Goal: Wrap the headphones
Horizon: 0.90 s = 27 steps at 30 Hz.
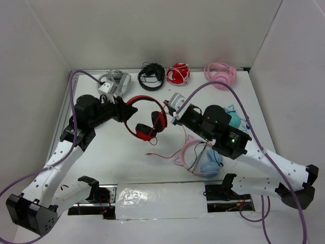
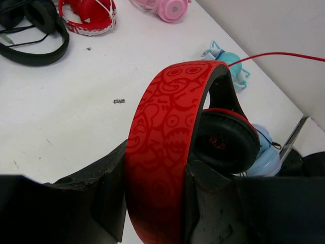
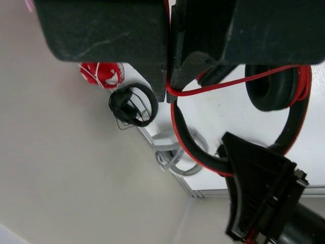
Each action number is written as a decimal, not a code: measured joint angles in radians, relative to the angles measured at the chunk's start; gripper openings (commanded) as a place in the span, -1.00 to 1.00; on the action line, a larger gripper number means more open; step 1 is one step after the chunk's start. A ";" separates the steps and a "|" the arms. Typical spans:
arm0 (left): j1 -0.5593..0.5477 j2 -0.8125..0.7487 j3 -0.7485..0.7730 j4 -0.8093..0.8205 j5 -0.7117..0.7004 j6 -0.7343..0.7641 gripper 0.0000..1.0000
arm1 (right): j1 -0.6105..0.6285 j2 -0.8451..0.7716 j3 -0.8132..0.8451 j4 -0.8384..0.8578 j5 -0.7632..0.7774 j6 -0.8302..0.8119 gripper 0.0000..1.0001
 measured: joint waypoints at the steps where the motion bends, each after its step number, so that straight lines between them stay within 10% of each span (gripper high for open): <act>1: -0.006 0.002 0.000 0.000 0.003 0.013 -1.00 | -0.007 0.021 0.015 0.000 -0.025 -0.005 -1.00; 19: -0.057 0.123 -0.006 -0.010 -0.038 -0.016 -1.00 | 0.058 0.153 0.101 -0.011 -0.149 -0.015 -1.00; 27: -0.070 0.143 0.017 -0.141 -0.293 -0.261 -1.00 | 0.100 0.175 0.089 0.028 -0.200 -0.029 -1.00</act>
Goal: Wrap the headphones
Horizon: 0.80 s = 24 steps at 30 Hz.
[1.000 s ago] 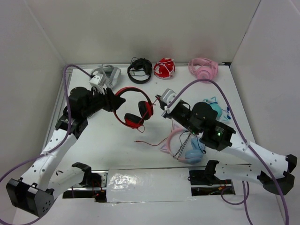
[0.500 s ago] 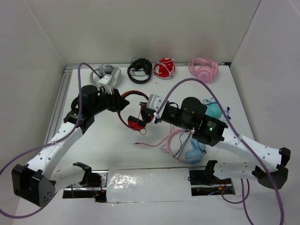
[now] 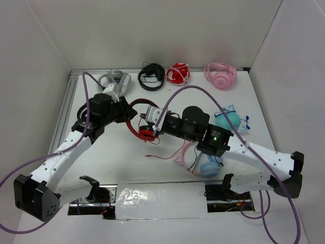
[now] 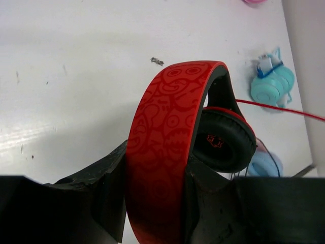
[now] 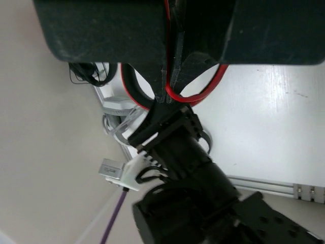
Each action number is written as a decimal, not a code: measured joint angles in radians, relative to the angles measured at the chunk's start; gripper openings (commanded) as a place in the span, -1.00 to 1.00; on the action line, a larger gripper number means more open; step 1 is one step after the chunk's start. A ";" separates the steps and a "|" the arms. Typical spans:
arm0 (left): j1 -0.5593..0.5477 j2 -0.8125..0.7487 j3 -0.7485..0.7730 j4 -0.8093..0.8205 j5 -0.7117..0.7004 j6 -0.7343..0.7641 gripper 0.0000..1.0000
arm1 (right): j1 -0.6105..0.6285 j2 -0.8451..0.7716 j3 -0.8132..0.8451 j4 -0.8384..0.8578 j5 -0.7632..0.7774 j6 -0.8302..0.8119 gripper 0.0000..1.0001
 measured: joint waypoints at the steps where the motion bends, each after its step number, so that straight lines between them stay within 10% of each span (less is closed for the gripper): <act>1: 0.001 0.004 0.001 -0.009 -0.016 -0.024 -1.00 | 0.011 0.001 -0.004 0.001 -0.002 -0.002 -1.00; 24: -0.012 0.187 0.095 -0.318 -0.284 -0.559 -1.00 | 0.172 0.016 0.012 0.018 0.048 -0.048 -1.00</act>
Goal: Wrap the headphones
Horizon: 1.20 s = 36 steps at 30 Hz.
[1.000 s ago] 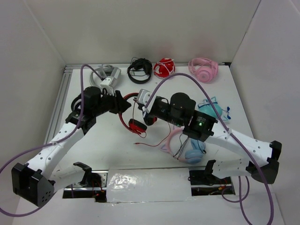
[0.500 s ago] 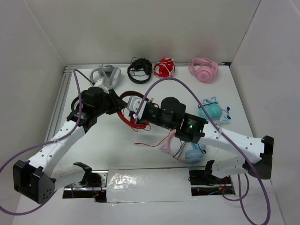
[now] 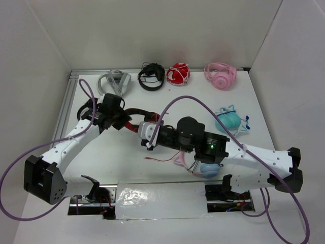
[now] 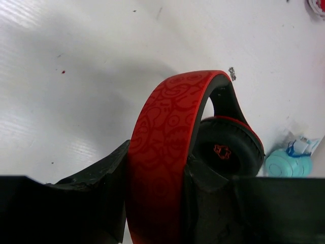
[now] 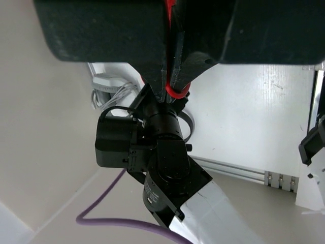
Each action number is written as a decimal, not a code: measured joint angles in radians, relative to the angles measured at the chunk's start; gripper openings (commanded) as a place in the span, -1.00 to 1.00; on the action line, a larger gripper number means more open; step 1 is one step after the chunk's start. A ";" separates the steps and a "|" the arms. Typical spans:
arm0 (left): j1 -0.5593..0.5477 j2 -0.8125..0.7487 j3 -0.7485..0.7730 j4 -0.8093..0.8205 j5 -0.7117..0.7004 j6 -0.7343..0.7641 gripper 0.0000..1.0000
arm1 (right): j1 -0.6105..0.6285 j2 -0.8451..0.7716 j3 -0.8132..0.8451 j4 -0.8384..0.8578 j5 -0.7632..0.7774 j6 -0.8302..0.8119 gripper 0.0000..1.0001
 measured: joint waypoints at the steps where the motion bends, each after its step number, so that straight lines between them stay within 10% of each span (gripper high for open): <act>1: 0.000 -0.001 0.003 -0.018 -0.010 -0.016 -1.00 | 0.003 0.002 0.000 0.001 0.012 -0.001 -1.00; 19: 0.002 -0.407 -0.134 0.204 -0.172 0.073 -1.00 | -0.082 -0.052 -0.428 0.100 0.327 0.449 -1.00; 29: 0.002 -0.280 -0.093 0.165 -0.237 0.013 -1.00 | -0.005 -0.023 -0.341 0.092 0.295 0.457 -1.00; 36: -0.003 -0.363 -0.230 0.369 -0.066 0.261 -1.00 | -0.027 0.004 -0.175 0.069 0.336 0.343 -0.97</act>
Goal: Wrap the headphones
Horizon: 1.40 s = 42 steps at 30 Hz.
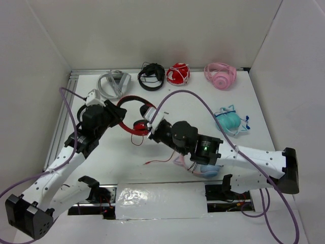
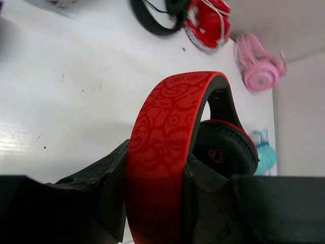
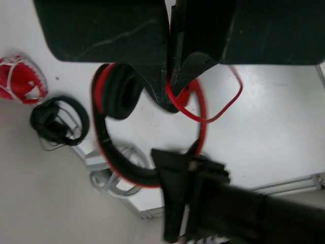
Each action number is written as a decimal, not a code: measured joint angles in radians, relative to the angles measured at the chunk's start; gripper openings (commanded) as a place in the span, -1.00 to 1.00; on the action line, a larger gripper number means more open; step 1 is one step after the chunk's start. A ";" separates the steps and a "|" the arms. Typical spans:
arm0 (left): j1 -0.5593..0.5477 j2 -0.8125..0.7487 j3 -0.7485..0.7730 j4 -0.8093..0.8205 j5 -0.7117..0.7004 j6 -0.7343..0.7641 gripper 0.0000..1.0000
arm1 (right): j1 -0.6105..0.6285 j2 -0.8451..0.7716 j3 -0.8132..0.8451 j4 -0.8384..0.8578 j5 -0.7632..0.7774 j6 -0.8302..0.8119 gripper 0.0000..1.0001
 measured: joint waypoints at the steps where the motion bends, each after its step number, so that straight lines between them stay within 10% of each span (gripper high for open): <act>1: 0.000 -0.019 -0.012 0.014 0.031 0.035 -1.00 | -0.017 0.004 0.026 -0.008 -0.004 -0.011 -0.97; 18: 0.000 -0.108 -0.024 0.246 0.736 0.475 -1.00 | -0.354 0.066 0.132 -0.043 -0.246 -0.150 -0.81; 35: 0.007 -0.175 -0.066 0.279 0.963 0.527 -1.00 | -0.520 -0.139 -0.133 0.235 -0.419 0.013 -0.65; 42: 0.006 -0.197 -0.063 0.250 0.996 0.518 -1.00 | -0.587 -0.200 -0.261 0.415 -0.393 0.122 -1.00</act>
